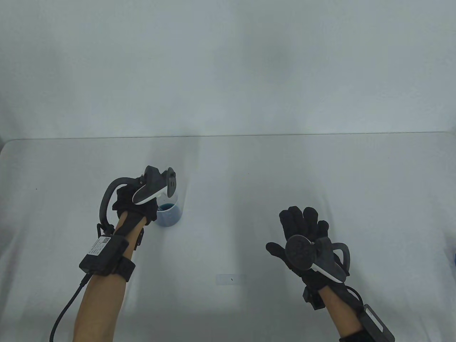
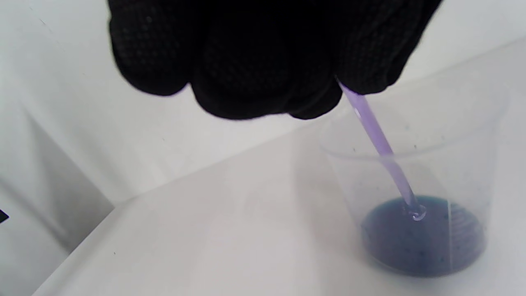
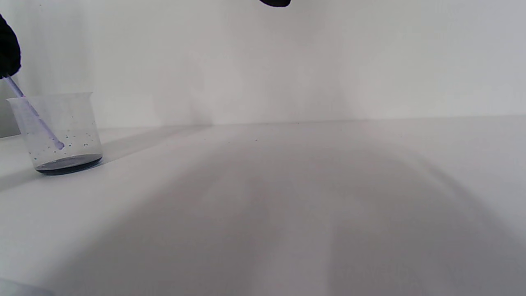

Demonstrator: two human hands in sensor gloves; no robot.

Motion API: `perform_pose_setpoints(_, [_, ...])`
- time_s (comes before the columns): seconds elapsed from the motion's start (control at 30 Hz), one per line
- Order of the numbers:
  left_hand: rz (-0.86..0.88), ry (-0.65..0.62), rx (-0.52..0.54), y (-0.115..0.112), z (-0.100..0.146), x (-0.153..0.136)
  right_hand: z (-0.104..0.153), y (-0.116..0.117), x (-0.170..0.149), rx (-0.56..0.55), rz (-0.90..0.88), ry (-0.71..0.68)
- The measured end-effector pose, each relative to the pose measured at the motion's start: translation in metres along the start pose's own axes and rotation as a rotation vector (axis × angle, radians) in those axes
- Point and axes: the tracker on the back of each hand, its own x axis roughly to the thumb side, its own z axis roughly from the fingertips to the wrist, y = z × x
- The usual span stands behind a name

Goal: Dip glass rod into dye solution and streak across glass slide

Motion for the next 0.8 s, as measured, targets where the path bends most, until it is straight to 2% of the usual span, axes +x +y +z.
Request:
perform_pose_setpoints(0.2, [0.091, -0.013, 0.141, 0.032, 0.034, -0.032, -0.008, -0.006, 0.023, 0.041, 0.048, -0.101])
perform_pose_setpoints(0.37, [0.228, -0.105, 0.207, 0.044, 0.061, -0.041, -0.014, 0.015, 0.047, 0.156, 0.083, -0.209])
perform_pose_setpoints(0.43, [0.267, -0.157, 0.225, 0.044, 0.072, -0.037, -0.015, 0.034, 0.057, 0.225, 0.118, -0.247])
perform_pose_setpoints(0.6, [0.340, -0.289, 0.262, 0.034, 0.096, -0.021, -0.015, 0.070, 0.071, 0.310, 0.170, -0.289])
perform_pose_setpoints(0.8, [0.326, -0.405, 0.255, 0.012, 0.116, 0.006, -0.010, 0.096, 0.080, 0.350, 0.220, -0.303])
